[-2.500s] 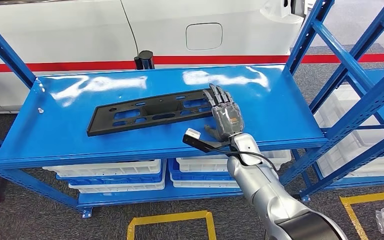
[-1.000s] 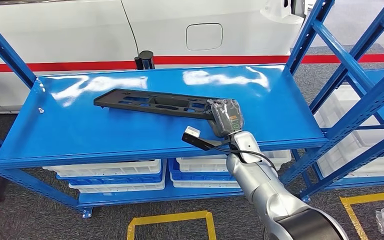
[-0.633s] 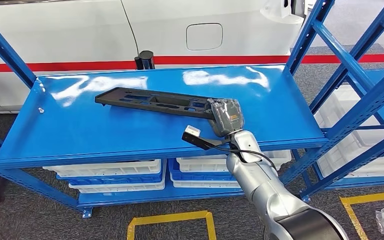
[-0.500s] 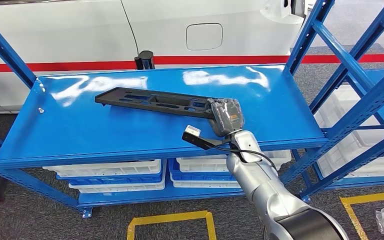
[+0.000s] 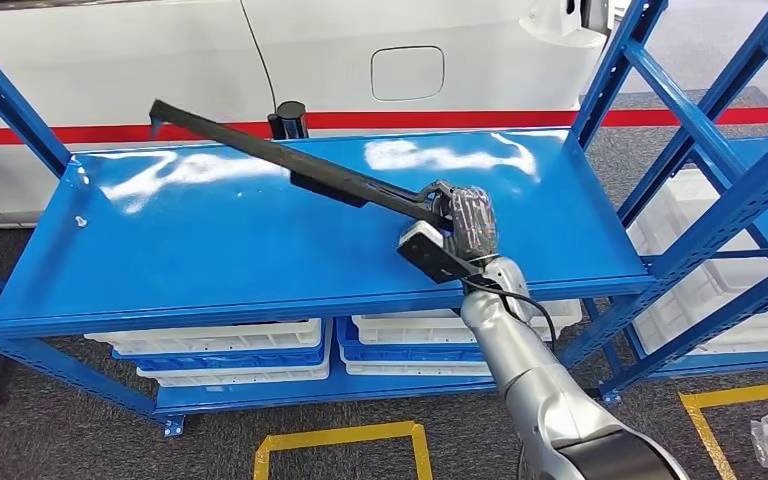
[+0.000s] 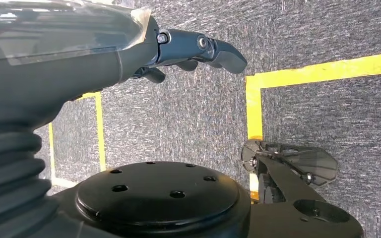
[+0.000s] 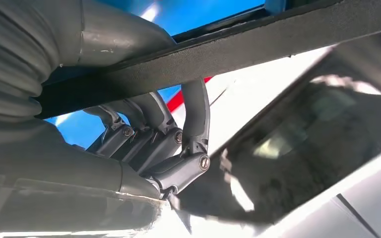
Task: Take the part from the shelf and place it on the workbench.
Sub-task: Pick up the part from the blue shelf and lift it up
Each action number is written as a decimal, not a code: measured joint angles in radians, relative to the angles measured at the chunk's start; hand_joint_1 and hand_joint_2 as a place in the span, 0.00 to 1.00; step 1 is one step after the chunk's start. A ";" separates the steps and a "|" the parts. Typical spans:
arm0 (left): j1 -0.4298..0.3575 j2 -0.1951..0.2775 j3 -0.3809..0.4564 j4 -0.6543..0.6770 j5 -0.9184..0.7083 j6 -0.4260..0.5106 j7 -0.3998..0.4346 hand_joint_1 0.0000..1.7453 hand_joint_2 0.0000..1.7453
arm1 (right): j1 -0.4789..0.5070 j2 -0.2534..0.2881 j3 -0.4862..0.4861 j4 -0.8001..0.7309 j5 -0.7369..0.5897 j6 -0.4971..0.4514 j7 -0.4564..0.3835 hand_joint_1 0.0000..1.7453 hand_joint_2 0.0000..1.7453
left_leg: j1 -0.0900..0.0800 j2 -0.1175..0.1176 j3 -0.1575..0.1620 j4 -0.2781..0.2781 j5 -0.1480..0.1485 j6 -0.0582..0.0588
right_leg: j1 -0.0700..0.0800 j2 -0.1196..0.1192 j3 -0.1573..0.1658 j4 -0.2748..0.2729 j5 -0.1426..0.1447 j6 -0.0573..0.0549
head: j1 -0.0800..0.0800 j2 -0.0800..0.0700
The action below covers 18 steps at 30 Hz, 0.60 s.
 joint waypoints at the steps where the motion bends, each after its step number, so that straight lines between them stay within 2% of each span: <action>1: -0.001 0.000 0.001 0.000 0.002 0.001 0.001 0.00 1.00 | 0.011 0.001 -0.005 -0.030 -0.061 0.047 -0.013 1.00 1.00 | 0.000 0.000 0.000 0.000 0.000 0.000 | 0.000 0.000 0.000 0.000 0.000 0.000 | 0.000 0.000; 7: -0.012 0.003 0.004 0.000 0.014 0.018 0.004 0.00 1.00 | 0.103 -0.002 -0.010 -0.230 -0.393 0.278 -0.038 1.00 1.00 | 0.000 0.000 0.000 0.000 0.000 0.000 | 0.000 0.000 0.000 0.000 0.000 0.000 | 0.000 0.000; 12: -0.018 0.003 0.005 0.000 0.019 0.028 0.005 0.00 1.00 | 0.199 -0.012 -0.019 -0.432 -0.682 0.444 -0.005 1.00 1.00 | -0.001 -0.001 -0.001 0.000 0.000 0.000 | 0.000 -0.001 0.000 0.000 0.000 0.000 | 0.000 0.000; 15: -0.019 0.003 0.006 0.000 0.022 0.032 0.004 0.00 1.00 | 0.252 -0.022 -0.023 -0.537 -0.788 0.477 0.007 1.00 1.00 | -0.001 0.000 -0.001 0.000 0.000 0.000 | 0.000 -0.001 -0.001 0.000 0.000 0.000 | 0.000 0.000; 18: -0.018 0.003 0.010 0.000 0.029 0.033 0.000 0.00 1.00 | 0.292 -0.032 -0.024 -0.610 -0.831 0.477 0.005 1.00 1.00 | -0.001 0.000 -0.001 0.000 0.000 0.000 | 0.000 0.000 -0.001 0.000 0.000 0.000 | 0.000 0.000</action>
